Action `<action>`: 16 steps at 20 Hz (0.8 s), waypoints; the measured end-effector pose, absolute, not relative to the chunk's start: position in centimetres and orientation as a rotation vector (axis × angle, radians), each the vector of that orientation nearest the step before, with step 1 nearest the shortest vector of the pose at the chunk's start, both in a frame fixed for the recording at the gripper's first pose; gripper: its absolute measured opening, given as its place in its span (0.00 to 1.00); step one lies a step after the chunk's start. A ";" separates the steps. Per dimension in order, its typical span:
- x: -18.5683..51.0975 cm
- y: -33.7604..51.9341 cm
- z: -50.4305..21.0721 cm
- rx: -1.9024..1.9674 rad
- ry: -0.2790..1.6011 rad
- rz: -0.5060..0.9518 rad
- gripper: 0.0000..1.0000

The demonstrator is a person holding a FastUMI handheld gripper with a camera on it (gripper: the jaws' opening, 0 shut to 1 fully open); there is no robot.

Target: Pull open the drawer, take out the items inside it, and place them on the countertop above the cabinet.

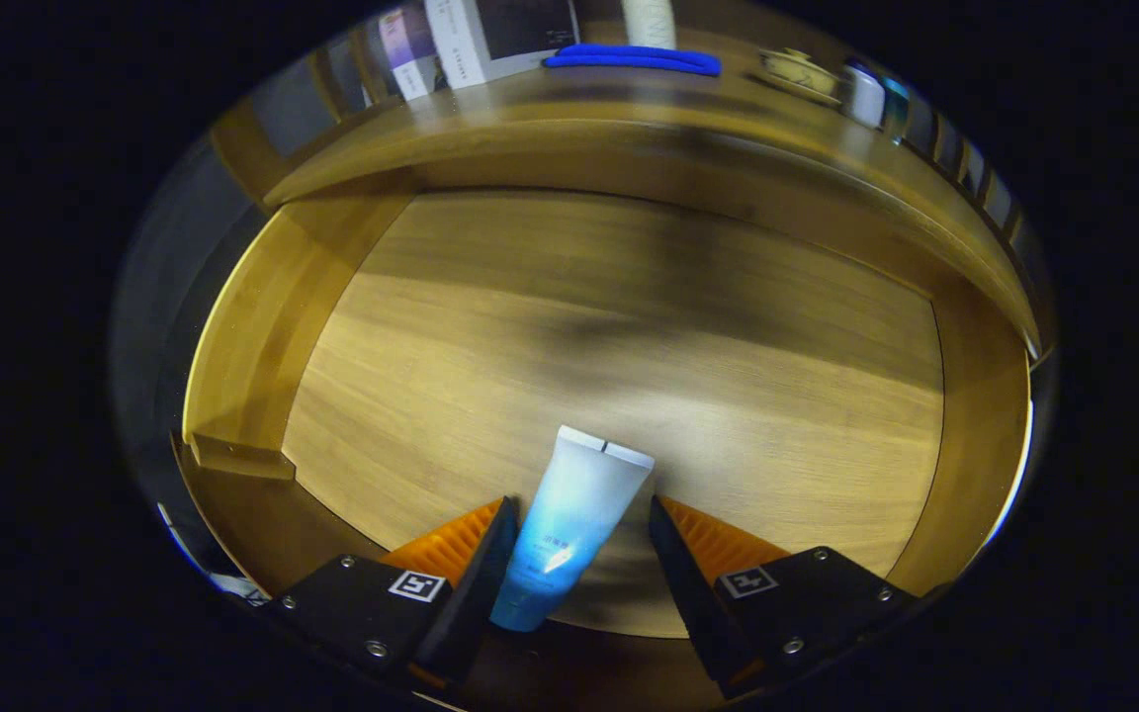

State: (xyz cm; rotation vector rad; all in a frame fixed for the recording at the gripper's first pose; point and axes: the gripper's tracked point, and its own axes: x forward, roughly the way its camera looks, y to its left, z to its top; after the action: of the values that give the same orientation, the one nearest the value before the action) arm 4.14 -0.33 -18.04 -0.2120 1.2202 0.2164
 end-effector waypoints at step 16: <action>6.9 1.8 -14.4 -0.235 0.871 0.372 0.54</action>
State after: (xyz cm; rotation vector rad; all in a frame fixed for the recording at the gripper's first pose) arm 6.94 1.82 -14.36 -0.2352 0.8709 0.3720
